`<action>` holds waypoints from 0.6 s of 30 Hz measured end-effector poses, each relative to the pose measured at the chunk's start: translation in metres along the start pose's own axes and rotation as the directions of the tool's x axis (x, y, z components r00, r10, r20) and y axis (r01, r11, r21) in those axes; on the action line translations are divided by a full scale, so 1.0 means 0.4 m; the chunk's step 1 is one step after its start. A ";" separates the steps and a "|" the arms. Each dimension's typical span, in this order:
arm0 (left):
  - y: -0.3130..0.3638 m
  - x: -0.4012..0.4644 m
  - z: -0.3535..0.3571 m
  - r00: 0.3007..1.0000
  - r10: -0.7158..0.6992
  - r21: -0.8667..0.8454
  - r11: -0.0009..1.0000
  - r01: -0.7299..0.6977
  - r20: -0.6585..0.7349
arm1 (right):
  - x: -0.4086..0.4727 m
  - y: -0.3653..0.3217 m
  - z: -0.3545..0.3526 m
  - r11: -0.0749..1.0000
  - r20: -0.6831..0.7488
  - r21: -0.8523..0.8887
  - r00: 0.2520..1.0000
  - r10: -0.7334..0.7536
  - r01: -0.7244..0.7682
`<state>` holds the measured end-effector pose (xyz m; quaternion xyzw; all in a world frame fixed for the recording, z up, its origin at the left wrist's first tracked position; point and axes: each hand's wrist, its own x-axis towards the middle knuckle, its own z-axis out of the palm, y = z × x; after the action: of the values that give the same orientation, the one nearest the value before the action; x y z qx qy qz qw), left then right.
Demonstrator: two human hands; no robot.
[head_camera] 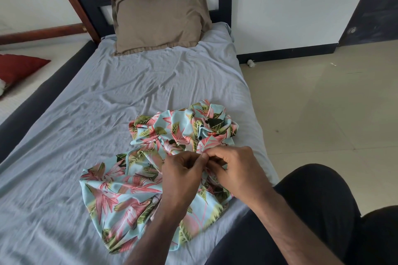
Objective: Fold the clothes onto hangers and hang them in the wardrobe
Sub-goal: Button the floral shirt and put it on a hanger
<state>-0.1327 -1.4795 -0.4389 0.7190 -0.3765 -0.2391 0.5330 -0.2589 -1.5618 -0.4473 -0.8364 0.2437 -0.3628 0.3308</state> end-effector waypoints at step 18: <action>-0.026 0.021 -0.003 0.991 -0.051 -0.283 0.955 0.086 0.126 | 0.006 0.037 -0.004 0.839 0.165 0.456 0.954 0.249 -0.297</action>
<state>-0.1239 -1.4841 -0.4478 0.6313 -0.3433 -0.3514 0.6001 -0.2614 -1.5738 -0.4562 -0.7030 0.2472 -0.3187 0.5858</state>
